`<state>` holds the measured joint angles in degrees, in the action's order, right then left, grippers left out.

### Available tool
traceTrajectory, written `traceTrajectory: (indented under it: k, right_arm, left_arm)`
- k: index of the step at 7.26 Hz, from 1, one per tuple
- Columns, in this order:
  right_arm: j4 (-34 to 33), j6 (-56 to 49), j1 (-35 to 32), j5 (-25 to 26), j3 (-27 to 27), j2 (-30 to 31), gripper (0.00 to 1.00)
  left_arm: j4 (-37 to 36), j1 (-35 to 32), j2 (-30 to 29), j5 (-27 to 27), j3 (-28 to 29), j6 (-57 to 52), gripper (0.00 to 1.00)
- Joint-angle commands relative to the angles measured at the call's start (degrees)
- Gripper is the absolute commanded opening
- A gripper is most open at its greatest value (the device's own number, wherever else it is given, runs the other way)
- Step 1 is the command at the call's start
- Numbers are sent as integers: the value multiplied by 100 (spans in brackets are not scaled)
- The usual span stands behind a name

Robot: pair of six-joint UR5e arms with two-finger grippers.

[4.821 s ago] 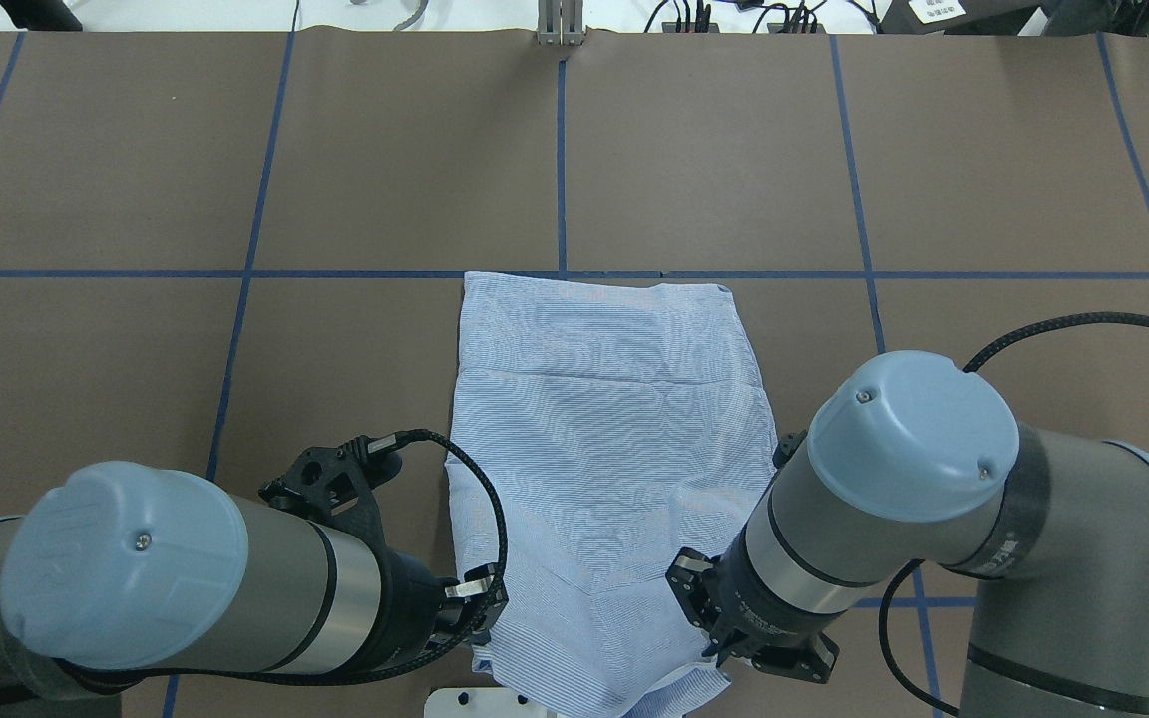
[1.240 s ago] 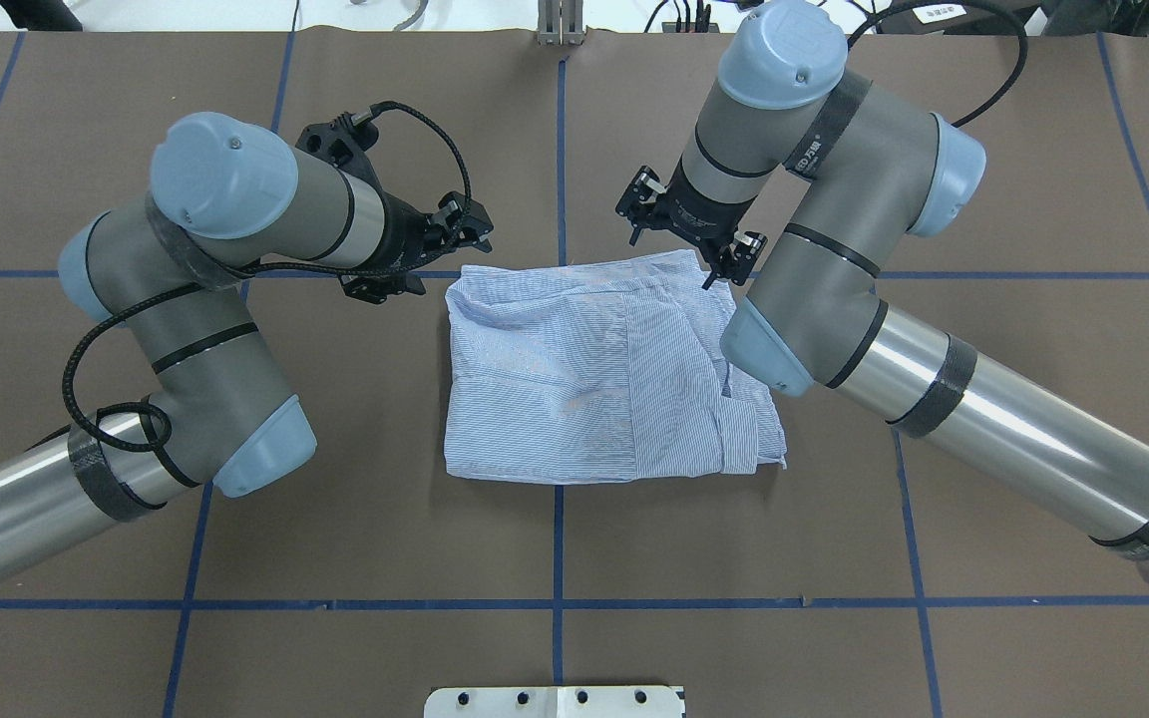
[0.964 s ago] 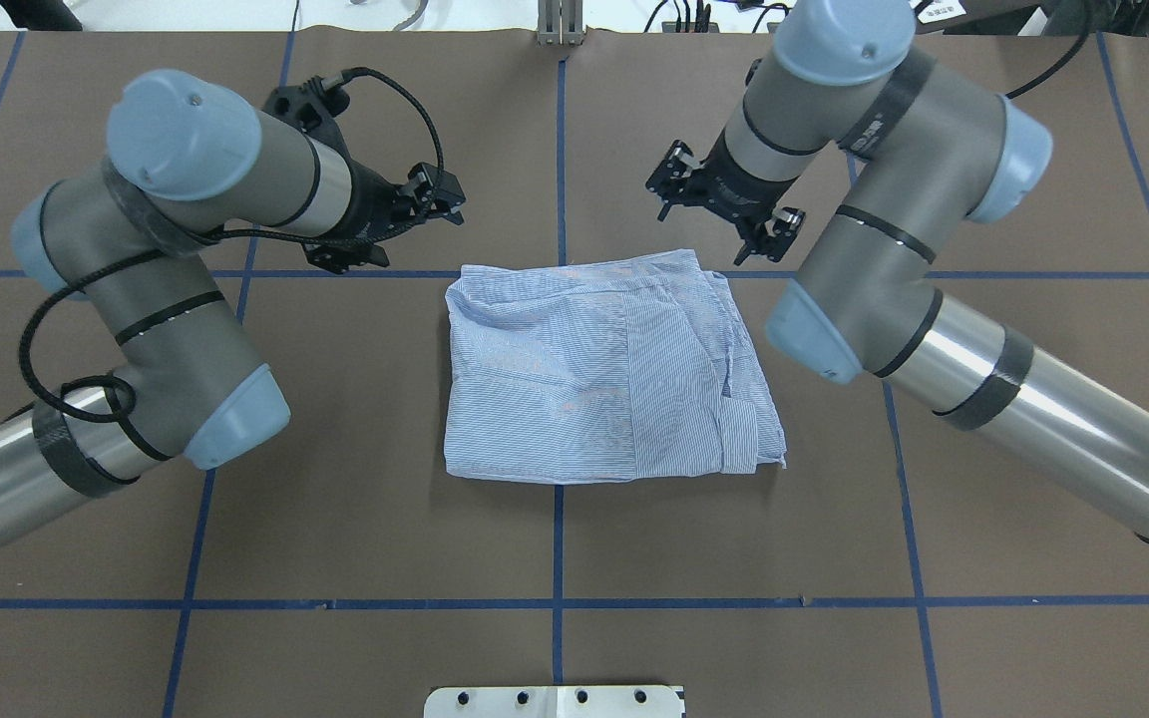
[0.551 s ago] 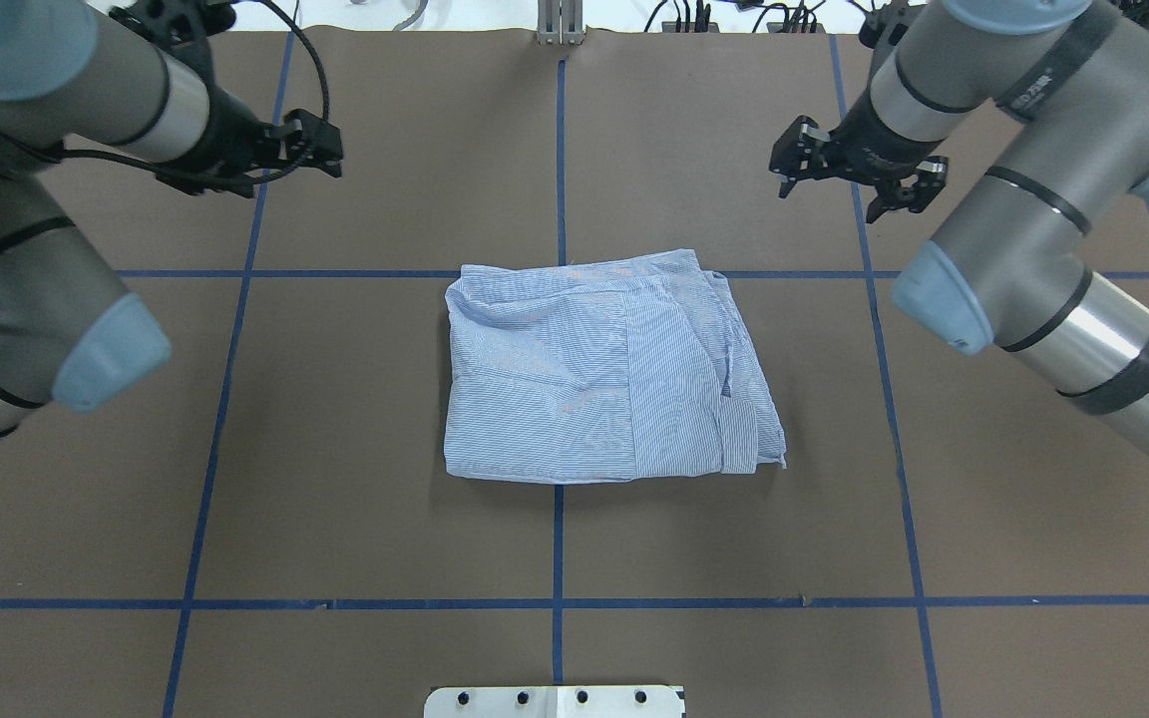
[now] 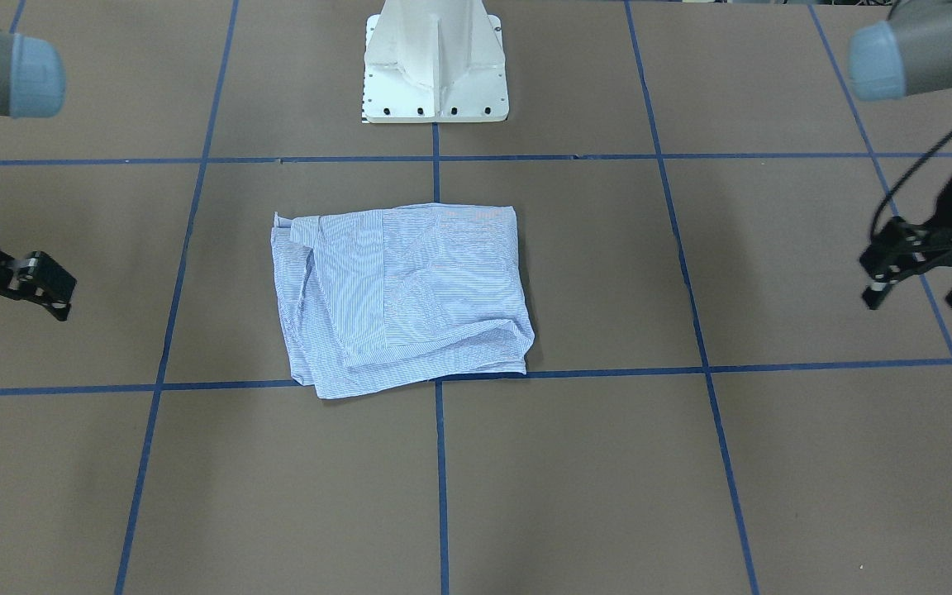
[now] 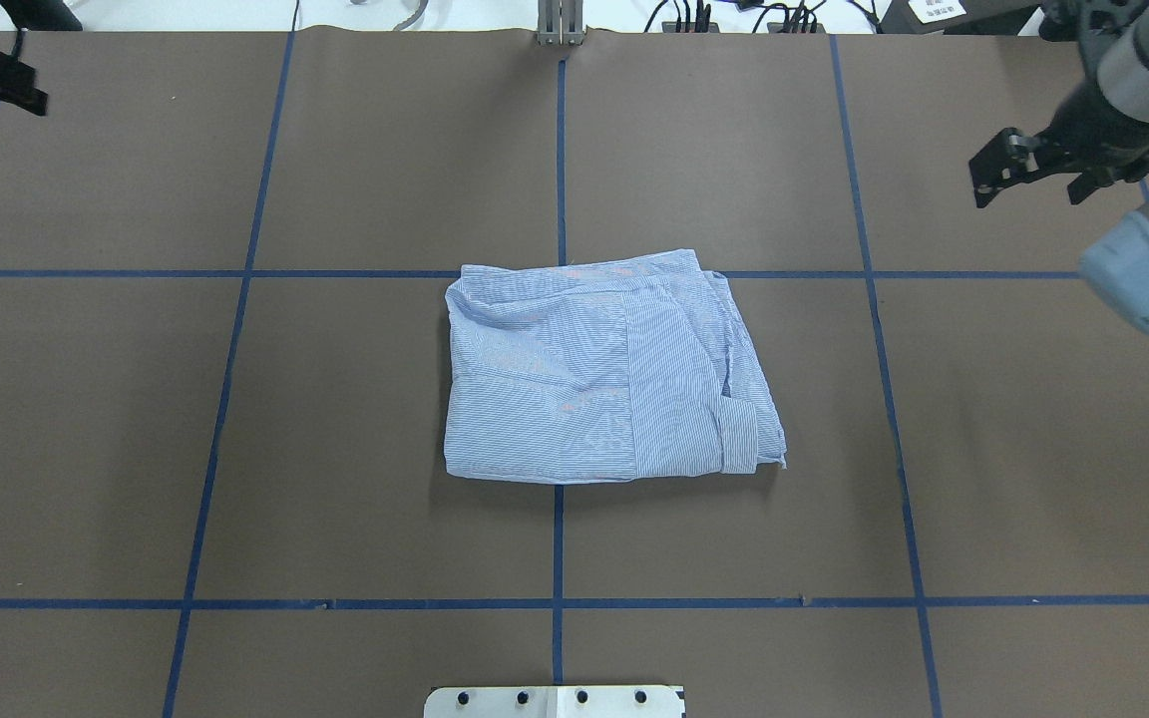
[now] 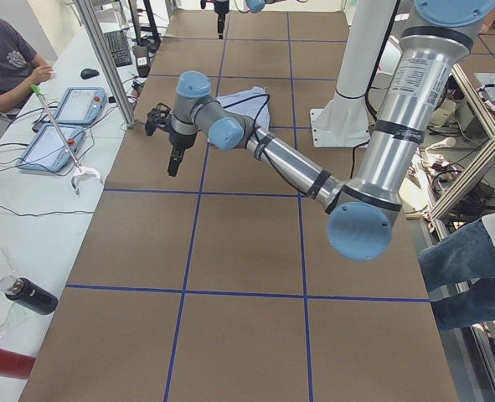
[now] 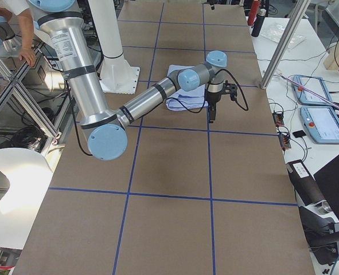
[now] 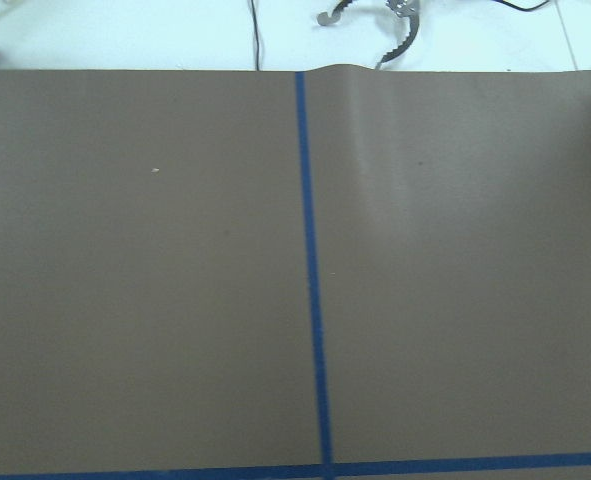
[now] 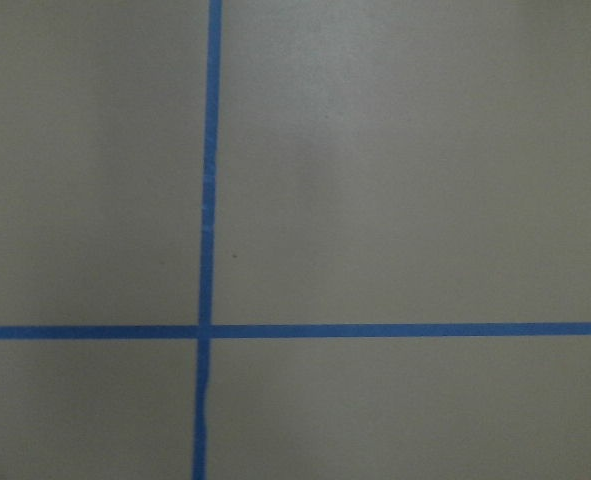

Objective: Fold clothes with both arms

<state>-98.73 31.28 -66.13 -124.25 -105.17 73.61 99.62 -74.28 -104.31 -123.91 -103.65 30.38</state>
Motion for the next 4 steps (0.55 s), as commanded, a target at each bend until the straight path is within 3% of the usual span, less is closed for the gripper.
traceTrajectory:
  k: [1, 2, 4]
  right_arm:
    - [3, -1880, -977, -555, 5, 923, 100]
    - [-40, -1932, -1224, -913, 31, 1127, 100]
    - [56, -1986, -1769, -934, 101, 1445, 100]
  left_arm:
    - [40, -1145, 472, -719, 746, -1957, 100]
    - [75, -1385, 691, -887, 793, -2514, 100]
    - [591, -1563, 816, -845, 1161, -2485, 100]
